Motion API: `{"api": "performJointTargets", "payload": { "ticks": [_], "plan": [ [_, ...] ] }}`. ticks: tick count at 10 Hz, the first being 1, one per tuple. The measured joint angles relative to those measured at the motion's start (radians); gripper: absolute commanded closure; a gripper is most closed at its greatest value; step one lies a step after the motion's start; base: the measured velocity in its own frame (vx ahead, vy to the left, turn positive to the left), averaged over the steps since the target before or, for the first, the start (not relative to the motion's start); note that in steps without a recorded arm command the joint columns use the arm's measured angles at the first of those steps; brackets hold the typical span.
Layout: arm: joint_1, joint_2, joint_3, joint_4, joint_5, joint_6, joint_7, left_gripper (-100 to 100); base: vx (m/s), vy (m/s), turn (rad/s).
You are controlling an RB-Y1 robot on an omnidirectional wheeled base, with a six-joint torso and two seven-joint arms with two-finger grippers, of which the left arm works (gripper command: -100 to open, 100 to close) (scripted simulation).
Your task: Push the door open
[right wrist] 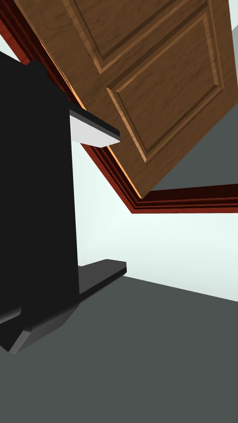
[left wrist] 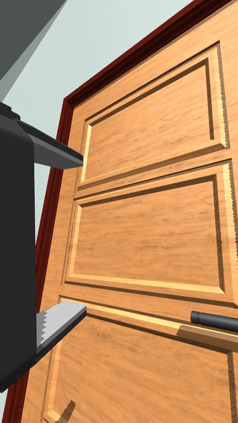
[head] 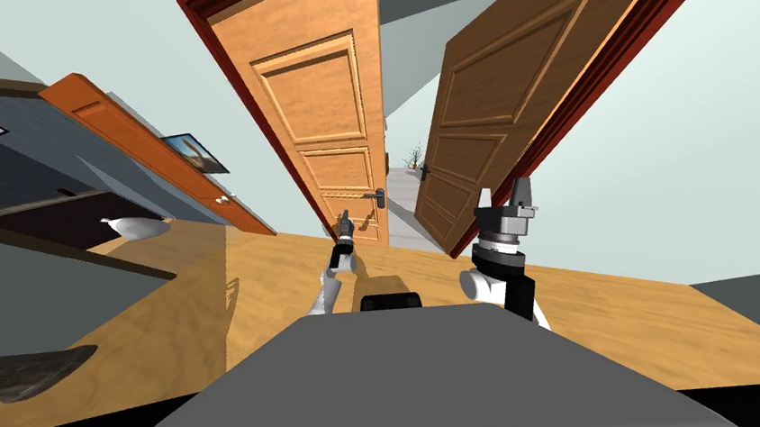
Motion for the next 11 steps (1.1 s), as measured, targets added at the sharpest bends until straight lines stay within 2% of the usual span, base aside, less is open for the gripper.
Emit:
{"api": "performJointTargets", "payload": {
  "ticks": [2, 5, 10, 11],
  "plan": [
    [-0.033, -0.014, -0.007, 0.058, 0.006, 0.0, -0.01, -100, 0.085, 0.018, -0.044],
    [-0.07, -0.013, -0.018, 0.12, 0.02, 0.012, -0.01, -100, 0.098, 0.028, -0.041],
    [-0.136, -0.031, -0.035, 0.242, 0.036, 0.013, -0.02, -100, 0.094, 0.023, -0.041],
    [-0.152, -0.038, -0.038, 0.264, 0.042, 0.021, -0.024, -100, 0.121, 0.039, -0.041]
  ]
}}
